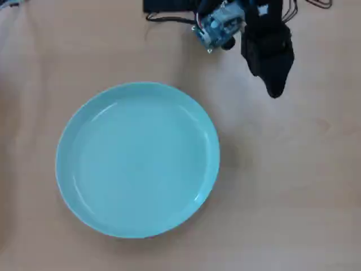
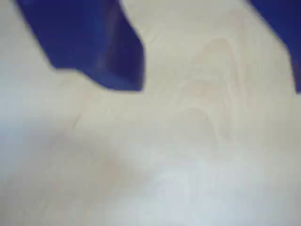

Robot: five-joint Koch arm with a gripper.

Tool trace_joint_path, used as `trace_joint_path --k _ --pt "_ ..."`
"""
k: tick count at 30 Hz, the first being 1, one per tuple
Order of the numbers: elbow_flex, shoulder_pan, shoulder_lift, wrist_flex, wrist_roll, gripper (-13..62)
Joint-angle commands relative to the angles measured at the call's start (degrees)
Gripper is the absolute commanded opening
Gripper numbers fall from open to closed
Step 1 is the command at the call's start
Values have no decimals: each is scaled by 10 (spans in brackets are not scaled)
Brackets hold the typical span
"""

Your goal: Move the green bowl from right to left

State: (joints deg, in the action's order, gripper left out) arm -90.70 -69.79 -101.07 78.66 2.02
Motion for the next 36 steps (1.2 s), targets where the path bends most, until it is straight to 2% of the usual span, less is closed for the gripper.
trace_joint_path --k 1,20,26,36 --pt "48 19 -22 -7 72 340" --pt "53 18 -23 -6 83 340" --pt "53 5 -27 -2 142 341" --pt "50 -193 -92 72 182 341"
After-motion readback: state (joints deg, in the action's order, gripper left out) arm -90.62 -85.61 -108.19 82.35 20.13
